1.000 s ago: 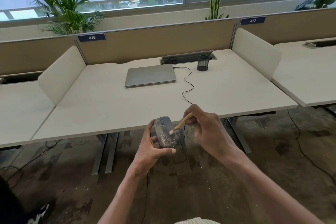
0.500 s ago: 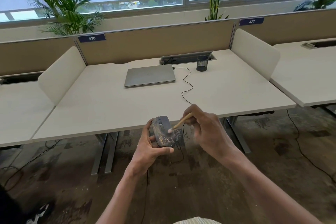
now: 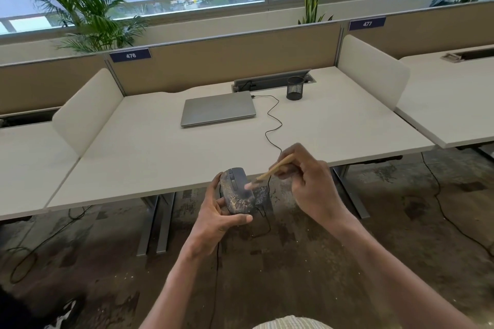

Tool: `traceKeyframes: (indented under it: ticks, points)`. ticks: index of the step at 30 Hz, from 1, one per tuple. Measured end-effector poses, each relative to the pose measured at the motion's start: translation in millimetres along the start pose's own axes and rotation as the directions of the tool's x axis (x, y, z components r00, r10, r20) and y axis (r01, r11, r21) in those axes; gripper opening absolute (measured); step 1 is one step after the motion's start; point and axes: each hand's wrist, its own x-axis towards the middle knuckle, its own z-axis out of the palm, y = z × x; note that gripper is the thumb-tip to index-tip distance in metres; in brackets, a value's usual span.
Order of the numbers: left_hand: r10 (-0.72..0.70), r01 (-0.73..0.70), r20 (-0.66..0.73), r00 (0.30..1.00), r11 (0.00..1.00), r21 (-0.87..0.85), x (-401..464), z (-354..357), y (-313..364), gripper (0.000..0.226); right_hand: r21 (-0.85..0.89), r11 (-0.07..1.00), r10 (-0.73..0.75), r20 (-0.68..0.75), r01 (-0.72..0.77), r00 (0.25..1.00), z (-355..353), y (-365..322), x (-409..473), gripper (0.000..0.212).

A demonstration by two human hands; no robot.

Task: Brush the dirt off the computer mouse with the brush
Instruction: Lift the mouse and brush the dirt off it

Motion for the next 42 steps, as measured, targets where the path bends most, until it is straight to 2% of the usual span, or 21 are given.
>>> traceKeyframes:
  ticks: [2, 4, 9, 16, 23, 25, 30, 36, 42]
  points:
    - [0.009, -0.009, 0.012, 1.000, 1.000, -0.002, -0.1, 1.6, 1.1, 0.129, 0.068, 0.997, 0.049, -0.053, -0.046, 0.997, 1.1, 3.2, 4.6, 0.031]
    - [0.006, -0.006, 0.011, 1.000, 1.000, -0.016, -0.4, 2.3, 2.0, 0.131, 0.094, 0.991, 0.095, -0.030, -0.092, 0.995, 2.6, 6.0, 1.7, 0.032]
    - [-0.006, 0.006, -0.019, 1.000, 1.000, -0.030, -0.3, -2.2, 0.5, 0.130, 0.046, 0.990, 0.133, 0.009, -0.133, 0.991, 2.8, 11.8, -16.1, 0.034]
    - [0.001, -0.001, -0.008, 1.000, 1.000, -0.028, 0.1, -1.1, 1.7, 0.132, 0.087, 0.981, 0.178, -0.076, -0.171, 0.981, 4.0, 10.6, -12.2, 0.030]
    - [0.021, -0.022, -0.041, 0.999, 1.000, -0.023, -2.5, -5.7, 3.3, 0.132, -0.050, 0.983, 0.173, -0.031, -0.175, 0.984, 5.1, 18.0, -32.2, 0.031]
    - [0.020, -0.021, -0.036, 0.999, 1.000, -0.020, -2.3, -6.1, 2.7, 0.127, -0.042, 0.983, 0.179, -0.053, -0.181, 0.982, 4.7, 17.3, -32.4, 0.030]
    - [0.012, -0.012, -0.014, 1.000, 1.000, 0.004, 0.5, -5.5, -0.1, 0.131, 0.004, 0.993, 0.115, -0.141, -0.116, 0.983, 6.9, 8.9, -20.6, 0.027]
    - [0.000, 0.000, -0.034, 0.999, 1.000, -0.009, -0.9, -6.8, -1.1, 0.132, -0.062, 0.986, 0.147, -0.081, -0.152, 0.986, 8.9, 16.8, -40.4, 0.026]
    - [-0.011, 0.011, -0.023, 1.000, 1.000, 0.022, -1.3, -1.0, 1.0, 0.136, -0.069, 0.990, 0.111, -0.113, -0.119, 0.987, 8.8, 7.3, -34.0, 0.025]
